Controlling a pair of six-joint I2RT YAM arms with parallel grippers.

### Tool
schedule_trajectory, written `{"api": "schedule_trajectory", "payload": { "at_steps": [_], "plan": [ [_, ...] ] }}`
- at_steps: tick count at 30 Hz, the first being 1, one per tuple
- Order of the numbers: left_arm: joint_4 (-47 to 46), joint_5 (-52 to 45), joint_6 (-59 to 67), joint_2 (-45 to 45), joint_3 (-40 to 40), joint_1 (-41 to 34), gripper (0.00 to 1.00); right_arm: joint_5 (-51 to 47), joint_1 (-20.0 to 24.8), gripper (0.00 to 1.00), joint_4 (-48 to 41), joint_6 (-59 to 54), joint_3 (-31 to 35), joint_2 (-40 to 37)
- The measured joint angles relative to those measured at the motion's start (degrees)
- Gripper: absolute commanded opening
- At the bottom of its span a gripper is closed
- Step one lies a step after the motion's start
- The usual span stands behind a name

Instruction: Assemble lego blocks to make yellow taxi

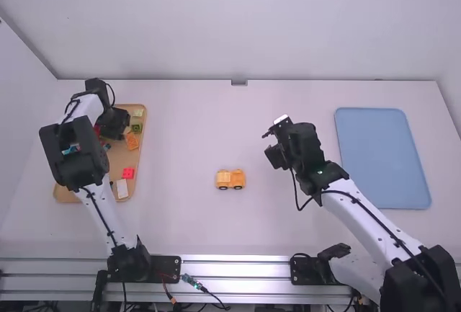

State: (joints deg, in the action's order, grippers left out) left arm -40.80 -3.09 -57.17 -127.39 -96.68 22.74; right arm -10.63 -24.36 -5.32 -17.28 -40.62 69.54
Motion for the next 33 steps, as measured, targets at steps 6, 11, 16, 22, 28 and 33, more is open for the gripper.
{"api": "schedule_trajectory", "payload": {
  "at_steps": [6,11,16,22,28,33],
  "plan": [
    [0.8,0.3,1.7,0.0,0.0,0.0,0.39,0.0,0.0,0.99,0.0,0.0,0.0,0.0],
    [1.6,0.4,2.8,0.0,0.0,0.0,0.36,0.0,0.0,0.99,0.0,0.0,0.0,0.0],
    [4.5,0.4,3.2,0.0,1.8,0.0,0.39,0.0,0.0,0.99,0.0,0.0,0.0,0.0],
    [5.7,0.4,3.2,0.0,3.8,0.0,0.34,0.0,0.0,0.99,-0.7,0.0,0.0,0.0],
    [5.7,0.4,3.2,0.0,3.8,0.0,0.27,0.0,0.0,0.99,-0.7,0.0,0.0,0.0],
    [5.9,0.0,3.1,0.0,3.7,0.0,0.36,0.0,0.0,0.99,-0.7,0.0,0.0,0.0]
  ]
}}
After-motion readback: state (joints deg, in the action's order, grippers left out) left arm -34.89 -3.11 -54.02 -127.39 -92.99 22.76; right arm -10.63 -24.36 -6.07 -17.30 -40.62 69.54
